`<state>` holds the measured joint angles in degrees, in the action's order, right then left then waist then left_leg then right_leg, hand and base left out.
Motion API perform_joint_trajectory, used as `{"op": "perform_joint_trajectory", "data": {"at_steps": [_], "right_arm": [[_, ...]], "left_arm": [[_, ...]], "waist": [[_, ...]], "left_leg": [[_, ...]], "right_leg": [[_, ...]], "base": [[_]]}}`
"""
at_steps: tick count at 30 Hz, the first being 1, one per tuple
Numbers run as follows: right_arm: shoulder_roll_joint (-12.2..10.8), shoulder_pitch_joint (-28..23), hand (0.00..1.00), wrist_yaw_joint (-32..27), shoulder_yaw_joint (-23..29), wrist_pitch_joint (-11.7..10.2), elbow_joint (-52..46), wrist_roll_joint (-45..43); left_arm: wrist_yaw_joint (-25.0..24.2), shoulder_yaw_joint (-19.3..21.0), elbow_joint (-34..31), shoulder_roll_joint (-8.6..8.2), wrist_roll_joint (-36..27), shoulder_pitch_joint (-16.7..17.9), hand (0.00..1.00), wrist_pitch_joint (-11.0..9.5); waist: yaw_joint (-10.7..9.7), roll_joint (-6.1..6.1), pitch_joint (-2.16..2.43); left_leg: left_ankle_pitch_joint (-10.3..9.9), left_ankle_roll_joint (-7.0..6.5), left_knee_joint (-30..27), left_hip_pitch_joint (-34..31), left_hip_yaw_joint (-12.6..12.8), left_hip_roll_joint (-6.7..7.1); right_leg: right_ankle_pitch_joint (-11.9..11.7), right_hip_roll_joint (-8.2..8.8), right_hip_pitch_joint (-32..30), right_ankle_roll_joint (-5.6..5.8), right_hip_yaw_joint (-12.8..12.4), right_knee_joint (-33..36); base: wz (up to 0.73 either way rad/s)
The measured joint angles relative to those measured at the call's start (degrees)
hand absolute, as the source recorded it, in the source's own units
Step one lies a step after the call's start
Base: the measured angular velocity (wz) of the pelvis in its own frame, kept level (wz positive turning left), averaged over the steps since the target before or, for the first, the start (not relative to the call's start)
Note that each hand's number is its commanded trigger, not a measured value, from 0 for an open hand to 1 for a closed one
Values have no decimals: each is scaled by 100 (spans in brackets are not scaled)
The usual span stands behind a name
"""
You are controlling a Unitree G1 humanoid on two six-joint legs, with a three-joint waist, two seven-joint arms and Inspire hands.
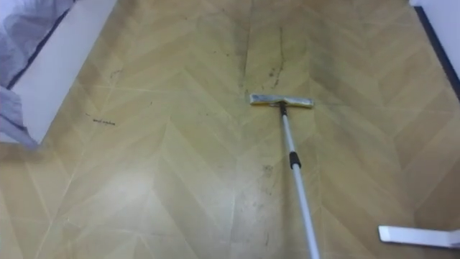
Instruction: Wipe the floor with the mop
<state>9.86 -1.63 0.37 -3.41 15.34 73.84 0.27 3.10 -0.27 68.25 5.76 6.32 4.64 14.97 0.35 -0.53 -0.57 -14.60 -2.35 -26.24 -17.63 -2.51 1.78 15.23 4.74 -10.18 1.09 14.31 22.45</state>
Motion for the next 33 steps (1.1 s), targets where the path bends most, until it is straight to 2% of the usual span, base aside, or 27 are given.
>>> {"op": "perform_joint_trajectory", "data": {"at_steps": [2, 6, 10, 14, 17, 20, 21, 22, 23, 24, 25, 26, 27, 28, 29, 30, 31, 32, 33], "right_arm": [[0, 13, 100, -33, -10, 0, 53, 112], [0, 3, 100, -152, -181, -3, 248, 424], [4, -29, 100, -313, -208, -9, 259, 531], [18, -32, 100, -414, -279, -7, 258, 661], [11, -36, 100, -472, -401, 23, 266, 883], [55, 322, 100, -540, -351, 37, 453, 939], [126, 540, 100, -527, -315, 80, 541, 938], [207, 878, 100, -502, -294, 112, 628, 873], [263, 1047, 100, -474, -271, 119, 629, 857], [415, 1369, 100, -372, -263, 82, 627, 853], [537, 1716, 100, -248, -267, 50, 629, 845], [585, 1908, 100, -181, -286, 28, 635, 872], [650, 2134, 100, -72, -347, -57, 649, 973], [680, 2330, 100, -2, -464, -137, 641, 1169], [702, 2371, 100, 36, -496, -169, 642, 1265], [730, 2371, 100, 98, -548, -165, 648, 1400], [772, 2291, 100, 131, -600, -160, 652, 1543], [791, 2234, 100, 144, -661, -162, 648, 1622], [836, 2023, 100, 165, -672, -183, 645, 1736]], "left_arm": [[27, -3, 32, 0, -10, -67, 0, -3], [136, -96, 72, 6, -128, -69, 0, -2], [186, -107, 78, -1, -218, -52, 0, -6], [305, -115, 103, -1, -466, -18, 0, 2], [383, -151, 104, 36, -758, -32, 0, 6], [411, -316, 176, 86, -1142, -39, 0, 16], [443, -424, 243, 127, -1385, -25, 0, 2], [529, -576, 316, 192, -1703, 2, 0, -18], [559, -650, 356, 215, -1871, 10, 0, -42], [577, -691, 413, 236, -2198, 49, 0, -96], [568, -748, 449, 279, -2353, 52, 0, -182], [558, -765, 449, 301, -2397, 36, 0, -231], [519, -769, 452, 350, -2449, 38, 0, -318], [496, -767, 413, 392, -2403, 71, 0, -413], [472, -764, 421, 406, -2379, 71, 0, -431], [386, -749, 447, 431, -2283, 64, 0, -437], [295, -718, 449, 432, -2160, 43, 0, -435], [246, -716, 444, 432, -2154, 57, 0, -431], [191, -707, 463, 433, -2143, 52, 0, -362]], "waist": [[5, -18, -33], [-4, -2, -45], [-6, 7, -17], [21, 7, 15], [107, -19, 23], [300, -24, 23], [470, -11, 16], [588, 86, -24], [643, 112, -34], [748, 161, -52], [819, 213, -71], [854, 245, -90], [956, 324, -135], [1007, 413, -151], [995, 406, -148], [964, 385, -149], [975, 288, -136], [974, 231, -139], [938, 149, -111]], "left_leg": [[-28, 1, -227, -329, 3, 11], [-81, 31, -661, -1008, 16, 79], [-45, 92, -895, -1574, 18, 86], [-69, 158, -1154, -1896, -52, 86], [-152, 282, -1613, -2172, -237, 97], [-131, 376, -2561, -2638, -199, 39], [103, 492, -3350, -3017, -82, -71], [749, 470, -4250, -3489, 14, -127], [1183, 481, -4699, -3783, 41, -133], [1840, 566, -5875, -4317, 177, -152], [1790, 487, -6873, -4784, 370, -178], [1717, 385, -7168, -4964, 487, -215], [1420, 291, -7274, -5157, 654, -272], [1126, 301, -6843, -5147, 778, -305], [1021, 306, -6428, -5065, 793, -291], [869, 313, -5287, -4749, 792, -282], [817, 310, -4097, -4300, 789, -315], [804, 312, -3550, -4062, 786, -323], [710, 243, -2835, -3719, 758, -337]], "right_leg": [[113, 49, -396, -18, -40, 368], [419, 175, -1214, -85, -151, 1083], [522, 236, -1876, -169, -168, 1518], [629, 254, -2166, -265, -94, 1826], [832, 226, -2325, -365, 10, 2185], [1148, 283, -2587, -543, 8, 2772], [1324, 300, -2689, -636, 6, 3104], [1495, 310, -2793, -711, -102, 3478], [1556, 312, -2840, -748, -162, 3649], [1653, 315, -2916, -859, -264, 3941], [1757, 318, -2972, -860, -392, 4146], [1777, 328, -2985, -844, -439, 4196], [1798, 340, -2981, -816, -561, 4215], [1845, 364, -2974, -720, -687, 4206], [1878, 385, -2938, -654, -695, 4187], [1965, 384, -2836, -478, -678, 4146], [2050, 367, -2743, -417, -634, 4126], [2108, 366, -2699, -403, -614, 4126], [2220, 378, -2621, -330, -600, 4120]], "base": [[2], [3], [2], [11], [24], [1], [-39], [-45], [-48], [-41], [-37], [-25], [-17], [-6], [20], [32], [24], [8], [20]]}}
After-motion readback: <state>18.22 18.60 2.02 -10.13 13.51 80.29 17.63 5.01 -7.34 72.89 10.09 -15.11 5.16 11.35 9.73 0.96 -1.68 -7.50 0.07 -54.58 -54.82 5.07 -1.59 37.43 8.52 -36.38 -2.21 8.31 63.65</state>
